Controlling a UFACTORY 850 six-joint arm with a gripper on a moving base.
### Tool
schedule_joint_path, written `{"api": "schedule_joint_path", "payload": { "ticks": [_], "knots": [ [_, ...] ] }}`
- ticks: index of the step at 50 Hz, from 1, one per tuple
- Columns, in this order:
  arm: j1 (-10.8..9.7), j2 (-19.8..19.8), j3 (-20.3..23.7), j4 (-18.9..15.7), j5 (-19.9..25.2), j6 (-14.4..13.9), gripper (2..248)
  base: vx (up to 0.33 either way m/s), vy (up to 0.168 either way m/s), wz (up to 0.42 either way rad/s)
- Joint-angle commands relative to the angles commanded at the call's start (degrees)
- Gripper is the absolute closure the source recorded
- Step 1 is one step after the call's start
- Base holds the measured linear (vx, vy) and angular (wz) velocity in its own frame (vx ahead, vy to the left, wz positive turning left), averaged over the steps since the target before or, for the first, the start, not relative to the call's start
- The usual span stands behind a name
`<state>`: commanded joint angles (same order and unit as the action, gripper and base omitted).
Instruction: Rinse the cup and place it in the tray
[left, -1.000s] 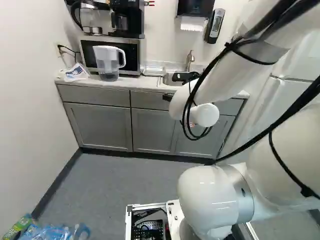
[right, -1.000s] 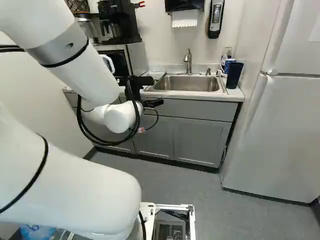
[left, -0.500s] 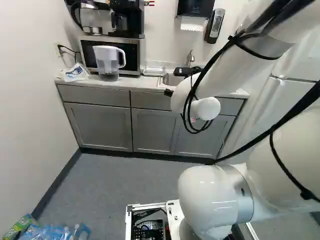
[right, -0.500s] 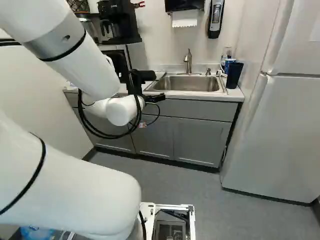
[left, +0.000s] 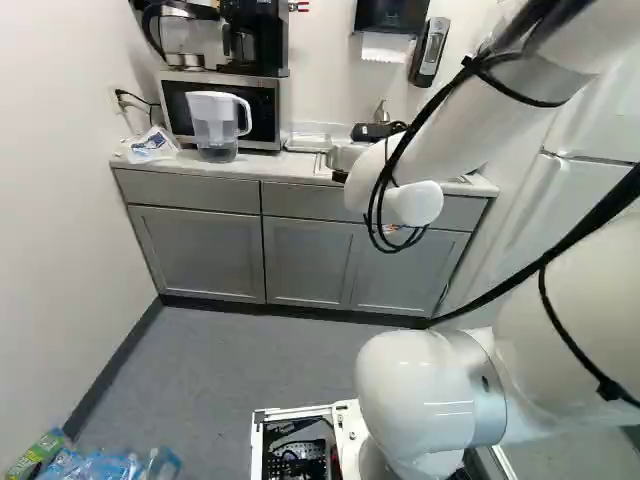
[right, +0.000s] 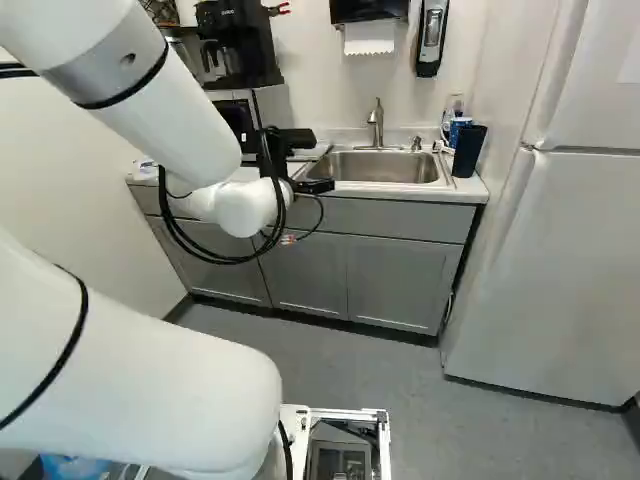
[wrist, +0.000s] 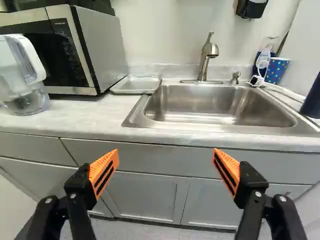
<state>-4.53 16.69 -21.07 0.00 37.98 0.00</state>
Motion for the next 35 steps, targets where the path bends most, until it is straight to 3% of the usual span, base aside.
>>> {"api": "schedule_joint_path", "payload": {
  "ticks": [35],
  "knots": [
    [-0.76,-0.06,-4.57,0.00,-2.23,0.00,3,0.000,0.000,0.000]
  ]
}}
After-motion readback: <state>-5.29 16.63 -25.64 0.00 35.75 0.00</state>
